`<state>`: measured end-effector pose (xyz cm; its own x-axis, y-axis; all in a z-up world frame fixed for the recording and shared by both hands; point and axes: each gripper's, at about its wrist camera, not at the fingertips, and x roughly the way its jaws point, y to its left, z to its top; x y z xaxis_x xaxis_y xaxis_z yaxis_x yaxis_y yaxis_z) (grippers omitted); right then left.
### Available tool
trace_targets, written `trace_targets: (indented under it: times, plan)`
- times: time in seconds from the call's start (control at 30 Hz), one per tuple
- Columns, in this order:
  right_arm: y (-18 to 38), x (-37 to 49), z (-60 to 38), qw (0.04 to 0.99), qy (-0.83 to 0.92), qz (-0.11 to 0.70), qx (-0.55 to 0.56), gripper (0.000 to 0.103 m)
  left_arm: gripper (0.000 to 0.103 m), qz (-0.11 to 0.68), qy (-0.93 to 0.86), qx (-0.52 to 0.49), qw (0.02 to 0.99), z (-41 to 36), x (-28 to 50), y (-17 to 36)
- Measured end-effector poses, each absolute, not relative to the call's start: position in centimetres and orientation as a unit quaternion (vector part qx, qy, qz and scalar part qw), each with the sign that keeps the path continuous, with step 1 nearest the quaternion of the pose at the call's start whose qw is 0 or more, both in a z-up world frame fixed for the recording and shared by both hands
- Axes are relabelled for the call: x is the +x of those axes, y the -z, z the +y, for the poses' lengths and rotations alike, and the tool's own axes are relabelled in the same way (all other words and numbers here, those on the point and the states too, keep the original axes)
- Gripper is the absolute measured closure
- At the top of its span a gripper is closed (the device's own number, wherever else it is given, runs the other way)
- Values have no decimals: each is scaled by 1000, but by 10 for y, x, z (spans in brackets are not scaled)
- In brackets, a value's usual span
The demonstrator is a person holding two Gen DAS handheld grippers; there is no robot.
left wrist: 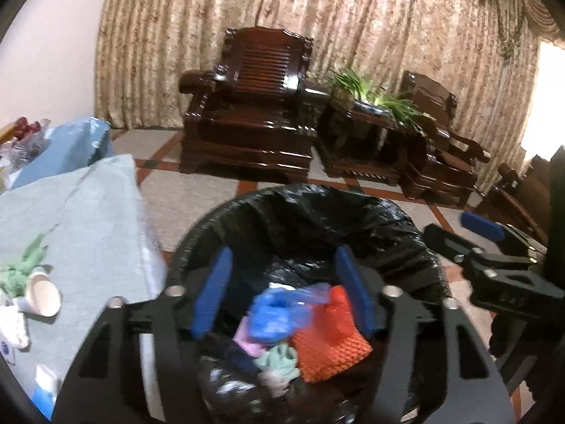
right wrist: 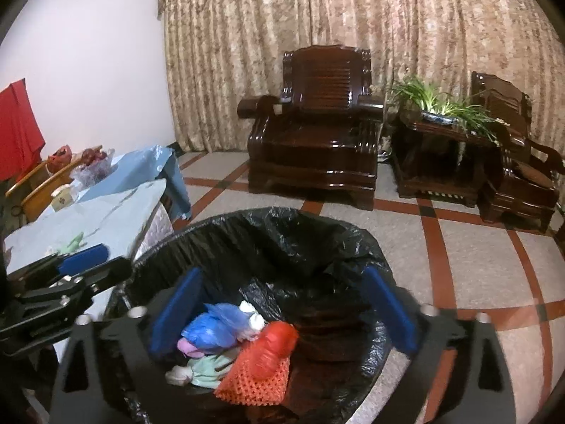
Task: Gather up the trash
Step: 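Open both grippers to drop the bags into the bin, then lower the left gripper onto the blue lotion bottle and grasp it while the right gripper returns over the table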
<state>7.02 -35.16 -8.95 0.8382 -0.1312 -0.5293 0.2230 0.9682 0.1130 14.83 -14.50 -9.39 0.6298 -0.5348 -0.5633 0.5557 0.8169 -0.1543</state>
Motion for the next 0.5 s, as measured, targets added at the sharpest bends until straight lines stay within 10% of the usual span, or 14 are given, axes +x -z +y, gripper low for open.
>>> trace_targets:
  times: [0.5]
  plan:
    - [82,80,-263,959,-7,272,80,6,15,272,188,1,944,-21,125,60]
